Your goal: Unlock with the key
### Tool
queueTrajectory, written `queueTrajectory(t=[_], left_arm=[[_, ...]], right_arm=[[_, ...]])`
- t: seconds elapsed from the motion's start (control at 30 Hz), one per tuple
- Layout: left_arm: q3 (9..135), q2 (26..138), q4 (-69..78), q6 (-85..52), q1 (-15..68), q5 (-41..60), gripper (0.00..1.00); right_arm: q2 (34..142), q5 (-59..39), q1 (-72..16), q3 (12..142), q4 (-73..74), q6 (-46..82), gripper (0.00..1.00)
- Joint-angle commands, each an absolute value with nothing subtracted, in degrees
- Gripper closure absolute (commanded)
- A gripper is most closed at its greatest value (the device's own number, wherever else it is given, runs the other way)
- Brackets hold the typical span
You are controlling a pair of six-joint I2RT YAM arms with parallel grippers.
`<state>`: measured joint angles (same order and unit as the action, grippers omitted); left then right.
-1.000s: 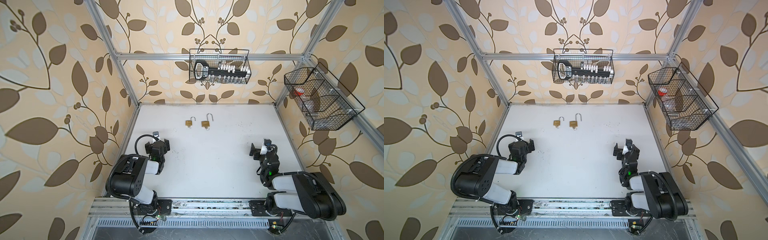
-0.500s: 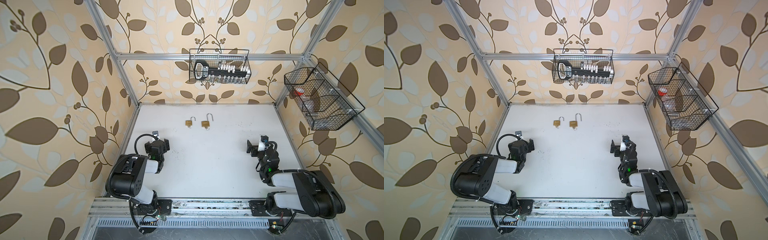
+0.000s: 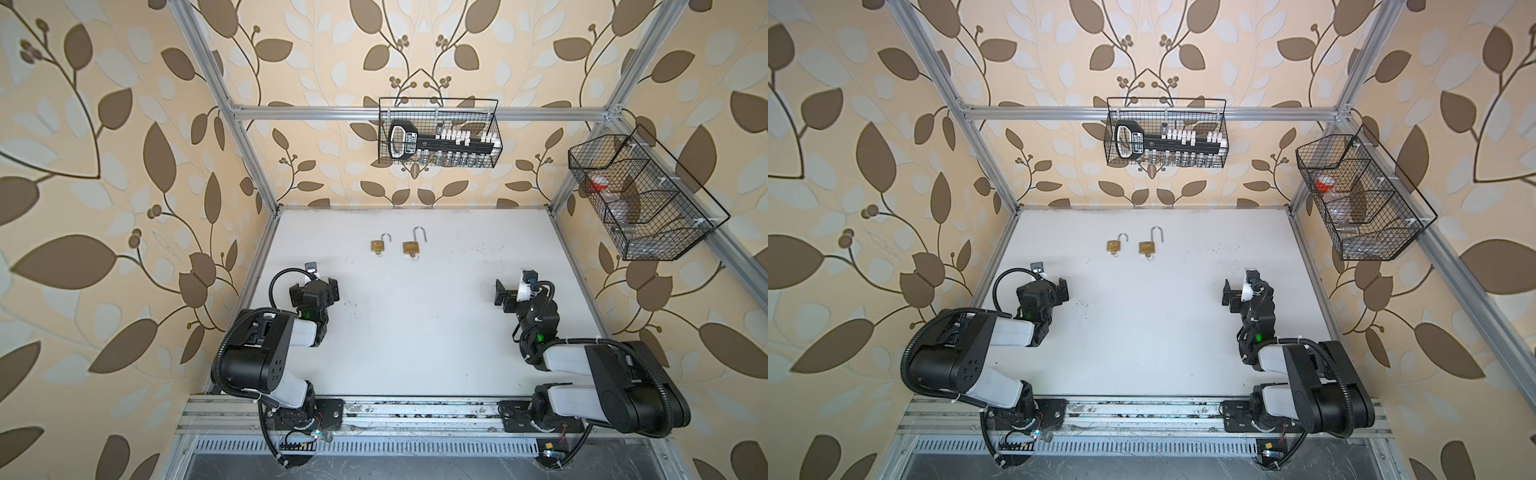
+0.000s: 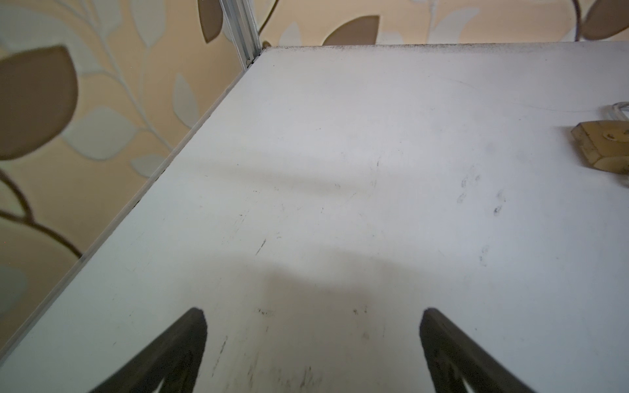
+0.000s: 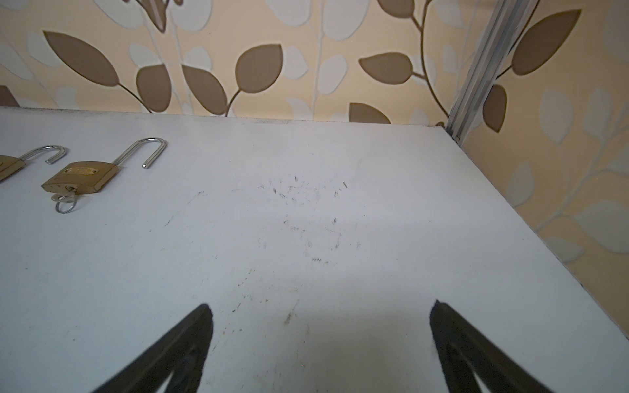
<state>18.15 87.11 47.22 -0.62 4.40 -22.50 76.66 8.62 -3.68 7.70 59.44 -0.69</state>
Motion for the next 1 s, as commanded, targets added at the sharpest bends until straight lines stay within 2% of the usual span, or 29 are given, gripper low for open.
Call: queueTrajectory(t=[0.0, 0.17, 0.3, 0.4, 0.43, 0.5, 0.63, 0.7, 0.73, 0.77, 0.83, 0.97], left_arm=[[19.9, 86.1, 47.6, -1.6, 4.0, -21.7, 0.01], [19.9, 85.9, 47.7, -1.6, 3.7, -21.3, 0.01], [19.6, 85.9, 48.2, -1.6, 3.6, -21.2, 0.01], [19.6, 85.8, 48.2, -1.6, 3.6, -21.3, 0.01], [19.5, 85.9, 48.3, -1.7, 3.6, -21.5, 0.01], [19.6, 85.7, 48.2, -6.2, 2.7, -30.3, 0.01], [19.7, 85.0, 46.3, -6.7, 0.2, -23.0, 0.01], [20.9, 86.6, 46.6, -3.9, 0.5, -19.0, 0.01], [20.8, 85.9, 45.7, -4.3, 0.5, -18.8, 0.01], [21.2, 85.6, 44.2, -4.5, 0.4, -19.0, 0.01], [21.3, 85.9, 44.4, -4.4, 0.4, -19.0, 0.01], [21.5, 85.7, 43.9, -4.5, 0.4, -19.0, 0.01]], right_arm=[[76.3, 9.1, -4.1, 7.8, 61.9, -1.8, 0.0], [75.5, 7.7, -3.6, 6.2, 64.0, -1.5, 0.0], [73.9, 10.8, 1.0, -0.1, 74.2, 5.2, 0.0], [75.8, 5.0, -3.3, 4.3, 67.6, -2.6, 0.0], [76.3, 7.0, -5.1, 6.7, 64.0, -3.6, 0.0], [75.4, 7.9, -2.0, 4.6, 66.5, 0.5, 0.0], [75.4, 8.9, 0.6, 0.4, 74.5, 4.0, 0.0], [75.9, 5.1, -2.0, 5.3, 65.7, -0.8, 0.0], [76.4, 6.6, -4.7, 8.8, 59.7, -3.0, 0.0], [76.8, 5.4, -2.4, 7.9, 62.2, -1.1, 0.0], [76.8, 17.0, -3.2, 9.1, 59.9, 2.5, 0.0], [77.1, 19.8, -5.4, 8.4, 62.1, 1.1, 0.0]])
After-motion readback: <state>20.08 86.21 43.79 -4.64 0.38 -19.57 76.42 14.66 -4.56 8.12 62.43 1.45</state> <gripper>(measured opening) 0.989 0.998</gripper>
